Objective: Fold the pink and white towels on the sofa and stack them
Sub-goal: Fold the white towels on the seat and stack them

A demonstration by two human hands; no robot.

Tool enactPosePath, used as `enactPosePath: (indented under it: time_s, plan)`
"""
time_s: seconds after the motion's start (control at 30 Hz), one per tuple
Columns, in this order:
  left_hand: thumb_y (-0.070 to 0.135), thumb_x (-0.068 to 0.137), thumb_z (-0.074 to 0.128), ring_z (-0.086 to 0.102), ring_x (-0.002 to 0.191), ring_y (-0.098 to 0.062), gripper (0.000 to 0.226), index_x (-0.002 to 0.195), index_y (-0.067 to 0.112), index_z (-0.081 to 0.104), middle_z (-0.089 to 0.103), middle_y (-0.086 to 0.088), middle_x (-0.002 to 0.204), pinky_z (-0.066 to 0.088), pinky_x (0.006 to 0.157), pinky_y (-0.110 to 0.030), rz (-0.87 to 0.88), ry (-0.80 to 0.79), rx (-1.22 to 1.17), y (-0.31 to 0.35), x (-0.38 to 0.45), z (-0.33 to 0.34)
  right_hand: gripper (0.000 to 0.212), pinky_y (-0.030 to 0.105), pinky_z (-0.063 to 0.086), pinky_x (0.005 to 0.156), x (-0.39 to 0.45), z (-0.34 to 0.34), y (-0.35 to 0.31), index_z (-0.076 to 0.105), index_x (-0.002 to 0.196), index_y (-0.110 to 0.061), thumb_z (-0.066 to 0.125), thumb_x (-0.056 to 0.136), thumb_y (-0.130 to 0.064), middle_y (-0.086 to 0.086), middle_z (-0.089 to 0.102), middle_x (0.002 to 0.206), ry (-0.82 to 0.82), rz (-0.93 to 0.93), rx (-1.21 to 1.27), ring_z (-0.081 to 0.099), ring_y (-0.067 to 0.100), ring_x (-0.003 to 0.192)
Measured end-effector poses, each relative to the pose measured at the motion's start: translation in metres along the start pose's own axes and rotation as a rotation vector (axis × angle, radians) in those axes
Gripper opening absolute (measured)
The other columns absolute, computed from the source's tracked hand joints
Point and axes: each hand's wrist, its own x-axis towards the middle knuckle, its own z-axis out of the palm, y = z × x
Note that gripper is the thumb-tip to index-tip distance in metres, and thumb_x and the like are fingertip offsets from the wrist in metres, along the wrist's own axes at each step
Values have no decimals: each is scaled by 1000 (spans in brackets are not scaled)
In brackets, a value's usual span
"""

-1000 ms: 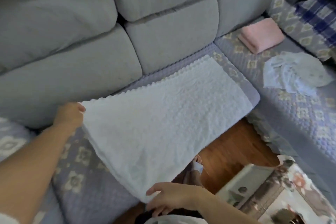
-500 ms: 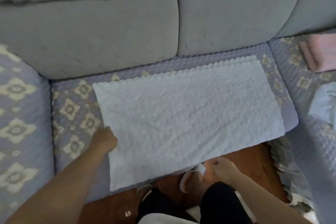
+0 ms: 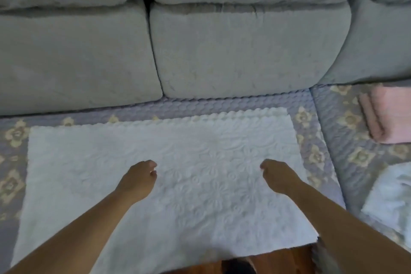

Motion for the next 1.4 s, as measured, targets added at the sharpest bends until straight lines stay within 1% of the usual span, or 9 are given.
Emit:
enactPosePath:
  time_s: [0.23, 0.4, 0.57, 0.67, 0.8, 0.87, 0.97, 1.1, 1.4]
  plan:
    - [23, 100, 48, 54, 122, -30, 41, 139, 11, 55, 60, -11, 132, 46, 98, -39, 123, 304, 113, 106, 129, 29, 45, 39, 44, 100, 178, -67, 73, 47, 143, -18, 50, 98, -11, 13, 51, 135, 333, -55, -4, 49, 31, 124]
    - [22, 93, 51, 56, 90, -32, 16, 97, 12, 63, 61, -10, 95, 48, 76, -42, 289, 365, 194, 141, 191, 38, 55, 45, 48, 101, 243, -69, 115, 48, 139, -13, 66, 90, -29, 15, 56, 132, 373, 139, 392, 56, 35, 119]
    - [25, 89, 69, 56, 77, -37, 18, 90, 8, 65, 60, -15, 82, 51, 64, -46, 330, 459, 233, 138, 216, 43, 25, 34, 53, 71, 248, -61, 129, 61, 110, -17, 70, 89, -27, 1, 65, 100, 435, 149, 645, 64, 27, 93]
    - [41, 89, 50, 55, 71, -35, 34, 85, 10, 63, 59, -12, 77, 50, 61, -44, 376, 491, 263, 139, 216, 40, 11, 22, 40, 59, 244, -64, 130, 61, 96, -17, 68, 91, -23, -4, 59, 85, 503, 74, 581, 57, 20, 81]
    - [37, 88, 37, 55, 69, -34, 38, 82, 11, 64, 60, -10, 75, 50, 58, -44, 358, 507, 260, 149, 215, 40, 23, 25, 46, 84, 261, -79, 118, 65, 118, -21, 64, 95, -21, -1, 54, 108, 544, -156, 455, 56, 15, 97]
    - [31, 87, 42, 54, 69, -34, 30, 83, 11, 64, 59, -9, 75, 50, 58, -44, 365, 527, 241, 154, 216, 41, 24, 32, 46, 93, 274, -84, 112, 68, 118, -23, 64, 94, -20, -1, 53, 113, 525, -227, 329, 54, 17, 106]
    - [15, 87, 63, 55, 72, -36, 7, 90, 9, 66, 59, -12, 81, 51, 60, -45, 358, 561, 203, 163, 215, 45, 12, 27, 41, 81, 285, -94, 108, 74, 101, -17, 67, 92, -15, 1, 55, 106, 511, -272, 188, 52, 19, 101]
    - [11, 82, 74, 60, 78, -38, 19, 101, 9, 70, 65, -15, 90, 54, 66, -47, 336, 564, 191, 171, 220, 47, 9, 27, 40, 70, 293, -110, 120, 69, 90, -18, 62, 94, -13, -2, 55, 100, 473, -200, 178, 58, 21, 93]
    - [8, 77, 81, 57, 69, -31, 15, 78, 13, 67, 62, -6, 76, 52, 59, -40, 295, 541, 149, 177, 227, 45, 19, 25, 44, 80, 296, -119, 124, 69, 100, -30, 76, 85, -20, -9, 53, 99, 345, -323, 170, 55, 10, 91]
